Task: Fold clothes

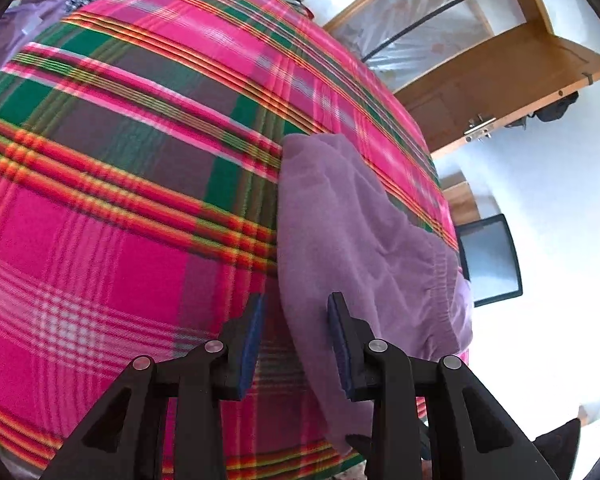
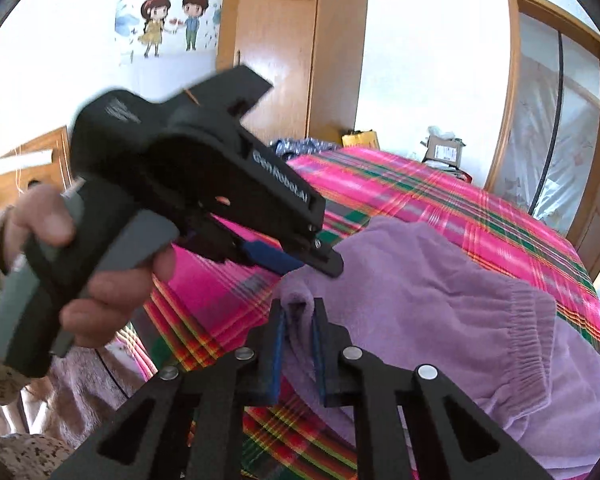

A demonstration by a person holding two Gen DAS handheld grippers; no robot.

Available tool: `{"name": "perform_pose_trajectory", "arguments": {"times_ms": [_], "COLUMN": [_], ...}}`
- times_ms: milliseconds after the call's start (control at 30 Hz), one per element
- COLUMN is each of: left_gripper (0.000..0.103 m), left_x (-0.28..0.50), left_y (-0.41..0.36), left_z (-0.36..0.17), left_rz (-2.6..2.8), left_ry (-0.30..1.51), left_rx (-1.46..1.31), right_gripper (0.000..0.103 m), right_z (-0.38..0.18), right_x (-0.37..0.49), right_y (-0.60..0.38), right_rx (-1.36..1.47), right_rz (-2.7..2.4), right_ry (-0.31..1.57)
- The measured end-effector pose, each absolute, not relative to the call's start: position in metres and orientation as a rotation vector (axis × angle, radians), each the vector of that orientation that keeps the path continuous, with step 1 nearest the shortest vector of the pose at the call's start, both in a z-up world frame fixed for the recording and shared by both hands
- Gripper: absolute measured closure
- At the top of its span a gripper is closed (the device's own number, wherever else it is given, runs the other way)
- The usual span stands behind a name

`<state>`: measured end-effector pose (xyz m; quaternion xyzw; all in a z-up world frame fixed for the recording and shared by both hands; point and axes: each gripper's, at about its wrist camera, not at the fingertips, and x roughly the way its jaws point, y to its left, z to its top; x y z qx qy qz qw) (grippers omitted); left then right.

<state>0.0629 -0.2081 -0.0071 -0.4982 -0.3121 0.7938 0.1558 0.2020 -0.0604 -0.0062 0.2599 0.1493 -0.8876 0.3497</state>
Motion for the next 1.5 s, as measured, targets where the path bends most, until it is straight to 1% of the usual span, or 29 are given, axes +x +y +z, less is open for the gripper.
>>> {"name": "perform_pose_trajectory", "arguments": {"times_ms": [100,333,567,600,633,700,767,800,1067,1233,1500], "left_gripper": [0.07,0.07,0.07,0.079,0.083,0.089,0.089,0.091,0.092,0.092,0.092], "left_x": [0.048,0.02,0.01,0.011,0.011,0.012,0.012,0.012,0.01,0.015,0.034], "left_y": [-0.202,-0.193,-0.203,-0.203,-0.203,-0.203,-0.206,-0.207,-0.216,-0.227,-0.278], "left_z": [-0.008,-0.016,-0.031,-0.03,-0.029,-0.027,-0.026,-0.025,-0.021,-0.004,0.01], "left_rz": [2.251,2.153,2.048,2.063,2.08,2.094,2.091,2.086,2.132,2.19,2.298], "left_ry": [-0.869,-0.907,-1.055,-1.047,-1.034,-1.025,-1.044,-1.057,-1.054,-1.036,-1.036], "left_rx": [-1.445,-1.448,-1.395,-1.381,-1.367,-1.338,-1.314,-1.303,-1.258,-1.19,-1.152], "right_gripper": [0.09,0.09,0.09,0.091,0.091,0.091,0.091,0.091,0.092,0.092,0.092], "right_z": [-0.003,0.0,-0.001,-0.002,-0.003,-0.004,-0.005,-0.005,-0.007,-0.001,0.01], "right_x": [0.214,0.215,0.218,0.218,0.218,0.217,0.216,0.215,0.213,0.212,0.214], "right_y": [-0.057,-0.056,-0.061,-0.063,-0.065,-0.068,-0.072,-0.074,-0.086,-0.095,-0.125], "right_rx": [0.668,0.665,0.677,0.681,0.685,0.689,0.696,0.698,0.709,0.682,0.63], "right_rz": [-2.296,-2.302,-2.286,-2.284,-2.282,-2.278,-2.271,-2.27,-2.27,-2.251,-2.155], "right_ry": [0.373,0.351,0.354,0.356,0.358,0.364,0.369,0.372,0.392,0.403,0.394]}}
